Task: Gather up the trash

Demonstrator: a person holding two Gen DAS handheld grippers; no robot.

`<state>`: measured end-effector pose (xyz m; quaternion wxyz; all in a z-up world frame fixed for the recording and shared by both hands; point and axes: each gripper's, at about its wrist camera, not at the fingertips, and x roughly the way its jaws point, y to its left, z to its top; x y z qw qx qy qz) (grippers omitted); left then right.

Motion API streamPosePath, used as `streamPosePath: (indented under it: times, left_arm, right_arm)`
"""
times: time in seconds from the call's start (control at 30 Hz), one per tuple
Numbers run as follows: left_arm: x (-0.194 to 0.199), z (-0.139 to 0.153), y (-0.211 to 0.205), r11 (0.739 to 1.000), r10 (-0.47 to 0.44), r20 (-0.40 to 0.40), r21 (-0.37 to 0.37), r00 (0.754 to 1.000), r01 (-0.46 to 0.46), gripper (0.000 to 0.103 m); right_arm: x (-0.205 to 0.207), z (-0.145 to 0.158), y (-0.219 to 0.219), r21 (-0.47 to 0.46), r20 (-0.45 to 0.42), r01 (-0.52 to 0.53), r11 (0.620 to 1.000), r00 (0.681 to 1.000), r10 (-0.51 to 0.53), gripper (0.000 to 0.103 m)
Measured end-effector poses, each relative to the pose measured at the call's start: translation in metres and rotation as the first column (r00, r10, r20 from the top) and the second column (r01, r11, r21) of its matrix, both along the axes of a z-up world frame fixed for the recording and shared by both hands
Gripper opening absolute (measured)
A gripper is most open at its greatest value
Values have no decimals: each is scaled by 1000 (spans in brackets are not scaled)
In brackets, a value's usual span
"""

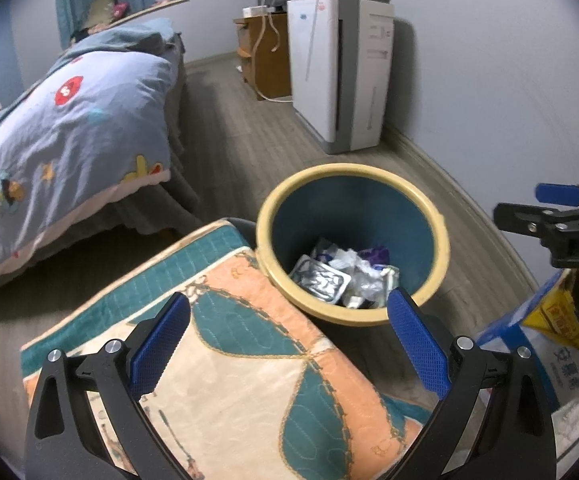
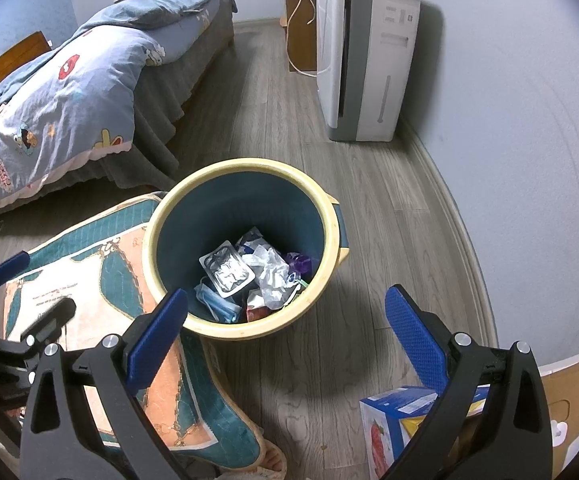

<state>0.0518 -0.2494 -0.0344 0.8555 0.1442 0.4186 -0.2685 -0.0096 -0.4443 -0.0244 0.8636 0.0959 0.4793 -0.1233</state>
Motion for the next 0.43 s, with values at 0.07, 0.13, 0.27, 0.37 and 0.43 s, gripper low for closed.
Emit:
streamPosePath:
  times: [0.07, 0.13, 0.27, 0.37, 0.43]
  left_arm:
    - [0, 0, 0, 1000, -11, -7, -3, 1000, 11, 98]
    - [-2, -1, 0, 1000, -13, -2, 16, 1000, 13, 98]
    - [-1, -1, 3, 999, 3, -8, 41, 1000, -2, 98]
    - [-1, 2, 13, 999, 19, 2, 49, 1000, -19, 98]
    - [0, 4, 23, 997, 44, 12, 59, 999, -45, 98]
  right_arm:
    - [0, -1, 2, 0, -2, -2, 1000, 1000, 2, 97]
    - [1, 0, 5, -4, -4, -5, 1000, 1000, 5, 97]
    - [3, -1, 8, 8, -16, 12, 1000, 1000, -12, 97]
    - [7, -4, 10, 55, -34, 61, 997, 998, -59, 97]
    - [13, -10, 16, 98, -54, 95, 991, 994, -90, 97]
